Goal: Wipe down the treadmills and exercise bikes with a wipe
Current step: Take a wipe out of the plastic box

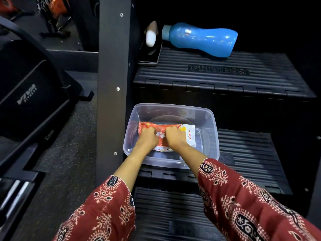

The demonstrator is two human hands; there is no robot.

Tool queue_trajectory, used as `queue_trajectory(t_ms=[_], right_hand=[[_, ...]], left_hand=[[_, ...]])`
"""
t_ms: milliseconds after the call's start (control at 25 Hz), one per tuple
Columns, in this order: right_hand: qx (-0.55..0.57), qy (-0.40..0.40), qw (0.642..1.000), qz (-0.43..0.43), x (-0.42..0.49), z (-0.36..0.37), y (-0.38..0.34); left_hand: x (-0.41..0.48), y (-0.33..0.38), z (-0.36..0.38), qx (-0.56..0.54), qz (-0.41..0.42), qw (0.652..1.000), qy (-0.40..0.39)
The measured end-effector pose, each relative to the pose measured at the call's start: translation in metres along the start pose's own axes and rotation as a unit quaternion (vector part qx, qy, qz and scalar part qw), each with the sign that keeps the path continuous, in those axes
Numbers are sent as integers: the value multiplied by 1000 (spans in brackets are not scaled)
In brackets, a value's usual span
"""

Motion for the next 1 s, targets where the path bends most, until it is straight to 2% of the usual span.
queue_trajectory(t_ms=[120,320,520,600,720,840,1000], right_hand=[[4,7,1000,6,2,0,1],[-19,4,999,-46,7,5,-6],[-4,-19,997,-70,8,11,-2],[39,-18,997,-58,8,11,2],[159,9,987,-14,13,8,12],[312,57,948,16,14,4,21],[506,67,853,107,5,1,28]], left_hand=[[0,-1,1,-2,9,1000,0],[1,-1,3,6,35,999,-7],[3,-3,4,10,20,1000,-17],[3,-3,3,5,12,1000,-21],[1,1,0,11,14,1000,-14],[1,4,-2,23,15,1000,-11],[1,2,0,20,14,1000,-14]])
Point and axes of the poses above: each hand's wrist, its own x-axis towards the middle knuckle, its own z-axis out of the palm, y = z × x, the point moved 4 cm from there along x, towards the middle knuckle, and after that the axes turned 9 degrees about y, right-handed, at the moved point
